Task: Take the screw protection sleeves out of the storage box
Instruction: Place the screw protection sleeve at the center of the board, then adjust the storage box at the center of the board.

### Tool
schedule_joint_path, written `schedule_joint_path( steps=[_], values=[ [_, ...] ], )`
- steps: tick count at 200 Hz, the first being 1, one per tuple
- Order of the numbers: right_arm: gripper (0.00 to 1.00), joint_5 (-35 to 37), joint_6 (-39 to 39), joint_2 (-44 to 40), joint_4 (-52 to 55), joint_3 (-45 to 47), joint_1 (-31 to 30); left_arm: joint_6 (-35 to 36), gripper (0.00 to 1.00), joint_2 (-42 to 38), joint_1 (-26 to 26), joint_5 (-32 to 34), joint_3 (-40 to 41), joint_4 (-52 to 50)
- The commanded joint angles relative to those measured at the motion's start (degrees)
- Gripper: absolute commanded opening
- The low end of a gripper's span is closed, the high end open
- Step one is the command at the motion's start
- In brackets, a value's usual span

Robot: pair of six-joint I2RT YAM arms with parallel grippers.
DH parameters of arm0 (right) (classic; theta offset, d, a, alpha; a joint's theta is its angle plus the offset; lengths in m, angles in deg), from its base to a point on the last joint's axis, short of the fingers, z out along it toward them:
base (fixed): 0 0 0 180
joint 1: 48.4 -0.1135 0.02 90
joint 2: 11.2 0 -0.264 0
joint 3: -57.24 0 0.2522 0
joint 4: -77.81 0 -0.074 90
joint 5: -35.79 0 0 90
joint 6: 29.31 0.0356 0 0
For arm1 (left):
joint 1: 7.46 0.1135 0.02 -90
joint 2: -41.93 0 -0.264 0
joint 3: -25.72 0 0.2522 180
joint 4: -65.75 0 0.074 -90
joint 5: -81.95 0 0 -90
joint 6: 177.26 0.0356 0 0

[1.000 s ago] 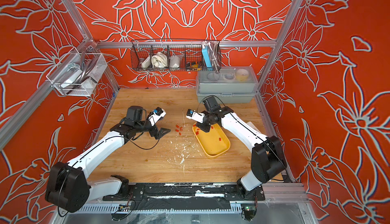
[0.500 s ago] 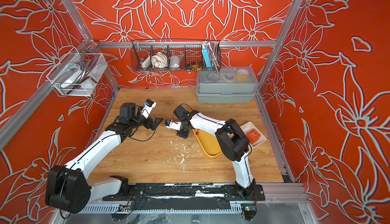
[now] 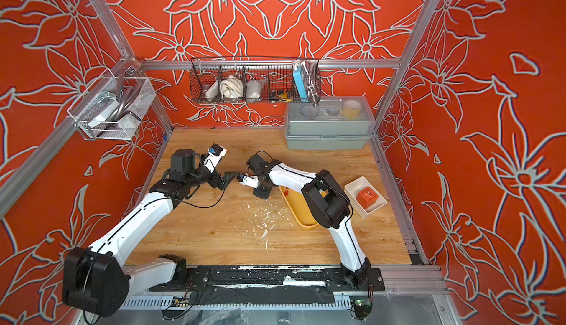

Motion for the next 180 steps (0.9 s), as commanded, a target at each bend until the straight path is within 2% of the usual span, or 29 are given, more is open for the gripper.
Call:
schedule_joint_path(
  steps=[1, 37, 79, 111, 137, 157, 180],
  values=[
    [0.26, -2.09, -0.91, -4.80, 2.66, 0.25, 0.69, 0.92, 0.98, -1.32, 0.25, -5.53, -0.01, -0.81],
    [0.31, -7.85, -2.74, -12.96, 6.40, 3.11, 3.33, 1.46, 0.98, -1.01, 0.16, -11.18, 0.08, -1.79],
    [0.35, -11.42, -5.80, -28.11, 10.80, 15.20, 9.74, 2.00, 0.98, 0.06, -1.03, -17.64, 1.30, -1.71],
    [0.36, -9.56, -8.86, -40.52, 17.41, 25.89, 15.47, 2.96, 0.98, 1.96, -3.35, -19.63, 1.65, -2.55],
    [0.36, -6.09, -10.27, -49.51, 17.75, 36.82, 16.11, 3.67, 0.98, 4.17, -5.11, -21.04, 1.93, -3.12],
    [0.33, -7.99, -9.84, -51.98, 15.87, 41.89, 15.99, 4.91, 0.98, 5.72, -6.67, -21.24, 1.59, -4.02],
    [0.29, -10.03, -8.56, -48.95, 13.42, 42.78, 15.51, 5.99, 0.98, 6.45, -7.87, -21.24, 1.27, -4.79]
  ],
)
